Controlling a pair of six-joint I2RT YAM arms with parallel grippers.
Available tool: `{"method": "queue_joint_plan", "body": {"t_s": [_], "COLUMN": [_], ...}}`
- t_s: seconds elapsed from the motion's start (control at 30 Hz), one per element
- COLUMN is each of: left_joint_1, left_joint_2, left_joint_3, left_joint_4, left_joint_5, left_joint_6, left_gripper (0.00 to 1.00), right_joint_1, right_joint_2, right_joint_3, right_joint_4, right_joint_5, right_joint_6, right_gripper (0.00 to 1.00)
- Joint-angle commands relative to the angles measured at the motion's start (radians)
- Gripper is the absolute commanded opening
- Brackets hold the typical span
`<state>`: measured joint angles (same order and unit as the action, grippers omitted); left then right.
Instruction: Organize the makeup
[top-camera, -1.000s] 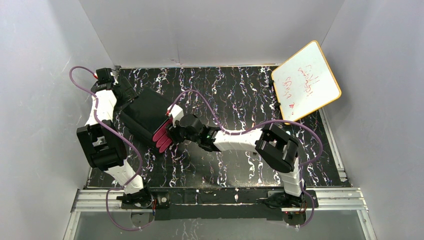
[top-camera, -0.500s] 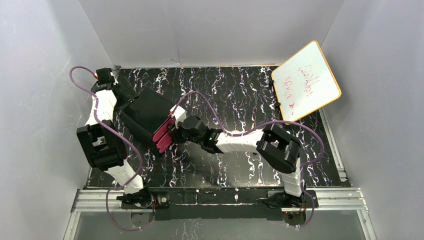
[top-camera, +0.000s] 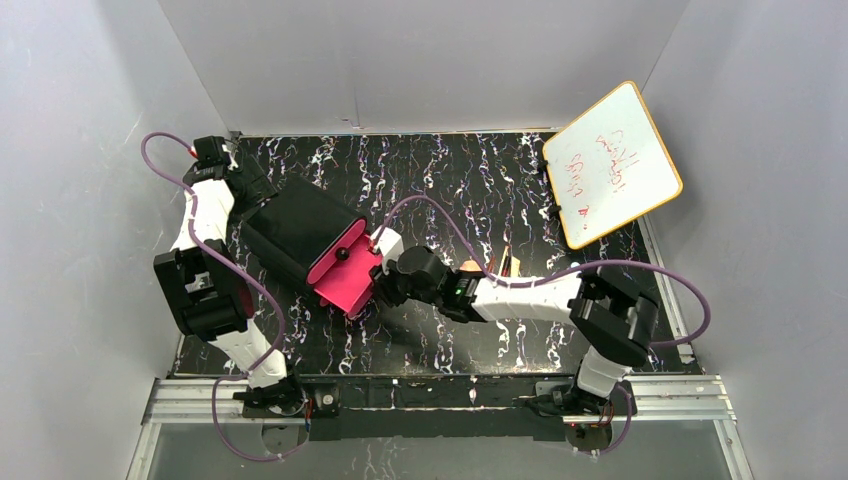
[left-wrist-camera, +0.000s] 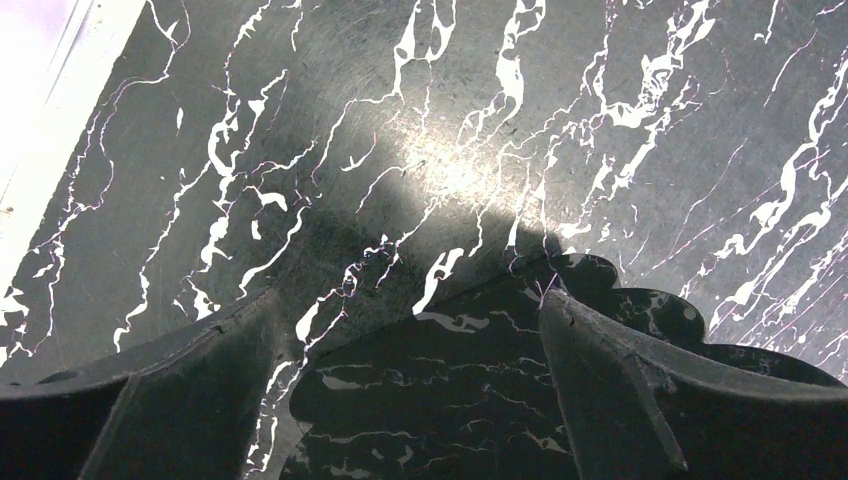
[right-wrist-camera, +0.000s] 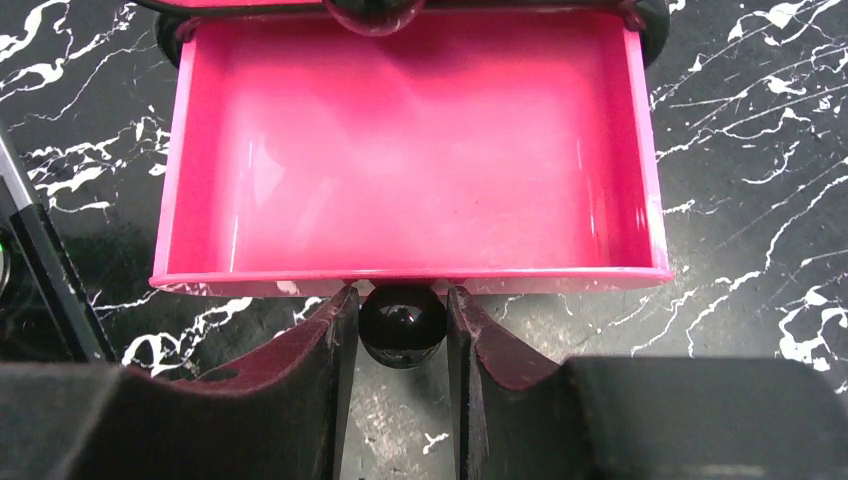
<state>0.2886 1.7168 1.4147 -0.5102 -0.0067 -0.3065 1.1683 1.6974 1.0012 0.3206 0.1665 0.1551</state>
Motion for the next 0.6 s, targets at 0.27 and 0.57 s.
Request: {"method": "queue_joint_plan", "body": {"t_s": [0.27, 0.57], "left_joint_1": [-0.020, -0.022], "left_joint_2": [0.012, 0.013], "left_joint_3": [0.023, 0.025], "left_joint_4": [-0.084, -0.086], "left_joint_5": [-0.012, -0.009], "left_joint_6": [0.032, 0.033], "left_gripper": [0.98, 0.98], "right_joint_1": [0.005, 0.009], "right_joint_2": [-0.097, -0.216], "right_joint_3": [-0.050, 0.073], "right_joint_4": [-0.081, -0.248], "right_joint_5": [0.058, 0.208], "right_joint_6": [0.034, 0.003], "right_gripper": [0.59, 0.81]}}
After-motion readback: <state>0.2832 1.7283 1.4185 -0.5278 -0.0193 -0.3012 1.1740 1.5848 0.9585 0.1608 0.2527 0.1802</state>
